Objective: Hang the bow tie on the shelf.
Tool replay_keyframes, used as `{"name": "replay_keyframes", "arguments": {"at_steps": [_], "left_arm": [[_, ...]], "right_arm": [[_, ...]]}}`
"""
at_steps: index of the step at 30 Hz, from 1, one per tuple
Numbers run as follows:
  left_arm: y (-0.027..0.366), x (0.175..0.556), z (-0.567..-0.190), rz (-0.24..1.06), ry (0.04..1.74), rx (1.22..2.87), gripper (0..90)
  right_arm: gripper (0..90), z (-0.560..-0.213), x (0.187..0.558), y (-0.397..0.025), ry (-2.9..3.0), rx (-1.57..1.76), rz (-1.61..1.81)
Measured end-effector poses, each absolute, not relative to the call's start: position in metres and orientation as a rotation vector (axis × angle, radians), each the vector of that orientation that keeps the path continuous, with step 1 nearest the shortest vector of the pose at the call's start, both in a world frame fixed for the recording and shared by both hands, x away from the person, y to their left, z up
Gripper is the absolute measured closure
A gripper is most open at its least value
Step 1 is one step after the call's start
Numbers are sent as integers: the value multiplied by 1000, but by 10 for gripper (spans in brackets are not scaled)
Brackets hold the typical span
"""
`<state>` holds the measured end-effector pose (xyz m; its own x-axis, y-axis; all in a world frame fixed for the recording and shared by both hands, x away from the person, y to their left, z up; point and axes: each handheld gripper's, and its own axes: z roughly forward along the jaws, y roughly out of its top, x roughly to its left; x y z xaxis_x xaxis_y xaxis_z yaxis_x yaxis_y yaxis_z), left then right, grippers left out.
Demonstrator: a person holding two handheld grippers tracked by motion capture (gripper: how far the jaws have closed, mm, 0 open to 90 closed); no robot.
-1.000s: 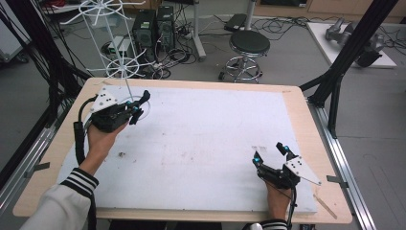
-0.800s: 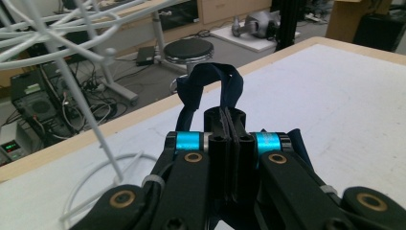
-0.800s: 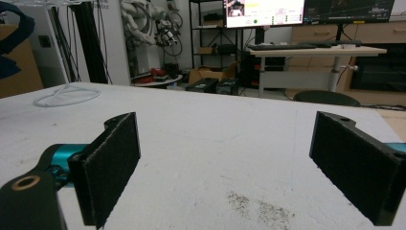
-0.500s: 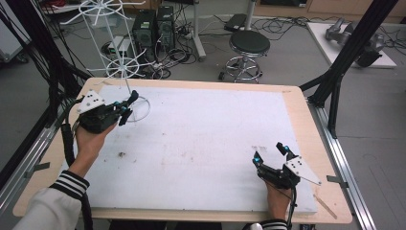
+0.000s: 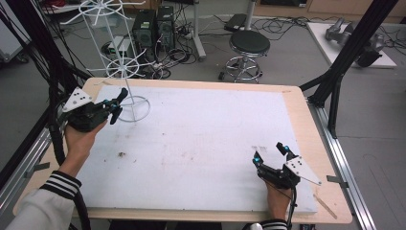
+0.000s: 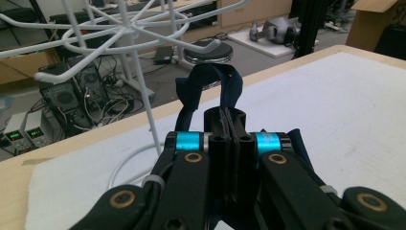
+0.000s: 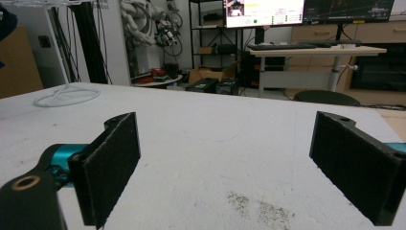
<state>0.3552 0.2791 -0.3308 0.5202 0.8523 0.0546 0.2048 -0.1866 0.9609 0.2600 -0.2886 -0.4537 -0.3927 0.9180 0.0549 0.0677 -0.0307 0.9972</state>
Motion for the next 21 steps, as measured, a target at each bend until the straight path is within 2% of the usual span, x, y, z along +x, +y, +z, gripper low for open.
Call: {"name": "replay_keyframes", "arguments": {"at_steps": [10, 21], "left_arm": [[299, 356, -334, 770, 973, 1679, 881], [298, 353, -327, 777, 951, 1662, 881]], "right_arm": [[93, -454, 260, -289, 1527, 1067, 1508], [93, -454, 260, -288, 1527, 1068, 1505]]}}
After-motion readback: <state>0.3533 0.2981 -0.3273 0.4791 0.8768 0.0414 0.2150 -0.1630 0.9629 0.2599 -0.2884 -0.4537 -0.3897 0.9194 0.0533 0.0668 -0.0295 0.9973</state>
